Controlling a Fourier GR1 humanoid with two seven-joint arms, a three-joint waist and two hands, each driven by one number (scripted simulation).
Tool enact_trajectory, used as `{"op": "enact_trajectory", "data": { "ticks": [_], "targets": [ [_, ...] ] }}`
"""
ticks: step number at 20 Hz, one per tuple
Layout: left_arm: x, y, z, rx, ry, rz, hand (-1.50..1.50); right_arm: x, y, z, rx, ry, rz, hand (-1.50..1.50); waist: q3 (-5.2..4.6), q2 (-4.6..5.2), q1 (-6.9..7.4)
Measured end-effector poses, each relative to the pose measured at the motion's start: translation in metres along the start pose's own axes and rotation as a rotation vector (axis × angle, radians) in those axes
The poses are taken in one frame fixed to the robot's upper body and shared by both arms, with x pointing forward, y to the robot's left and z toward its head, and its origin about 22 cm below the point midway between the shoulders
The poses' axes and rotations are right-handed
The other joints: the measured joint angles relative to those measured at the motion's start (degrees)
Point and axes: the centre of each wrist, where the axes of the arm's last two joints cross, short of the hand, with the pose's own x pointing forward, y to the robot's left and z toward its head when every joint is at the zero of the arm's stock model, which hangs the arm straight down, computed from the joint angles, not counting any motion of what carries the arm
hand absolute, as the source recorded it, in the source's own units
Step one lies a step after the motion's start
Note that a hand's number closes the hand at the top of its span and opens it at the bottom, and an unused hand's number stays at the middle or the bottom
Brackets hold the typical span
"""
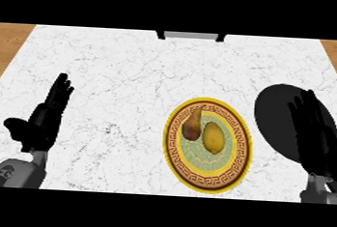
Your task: Pick the lemon from the plate and place it in the pan
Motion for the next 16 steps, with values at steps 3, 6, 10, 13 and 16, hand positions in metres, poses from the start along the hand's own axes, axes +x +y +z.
{"op": "enact_trajectory", "data": {
  "ticks": [3, 6, 10, 13, 16],
  "targets": [
    [0.008, 0.0, -0.002, 0.002, 0.002, 0.006, 0.0, 0.011, 0.014, -0.012, 0.104, -0.075, -0.01, 1.5, -0.22, 0.13, 0.31],
    [0.024, -0.001, -0.012, 0.005, 0.002, 0.026, 0.0, 0.043, 0.035, -0.032, 0.294, -0.213, -0.002, 1.5, -0.31, 0.2, 1.25],
    [0.032, -0.005, -0.014, -0.003, 0.055, 0.075, 0.0, 0.048, 0.022, -0.031, 0.312, -0.308, 0.286, 1.5, -0.48, 0.16, 0.64],
    [0.037, -0.003, -0.01, 0.006, 0.077, 0.084, 0.0, 0.045, 0.002, -0.012, 0.338, -0.367, 0.43, -1.5, -0.49, -0.03, -0.21],
    [0.045, -0.007, -0.01, 0.015, 0.083, 0.095, 0.0, 0.036, -0.022, 0.005, 0.331, -0.38, 0.558, -1.5, -0.5, 0.01, -0.59]
  ]
}}
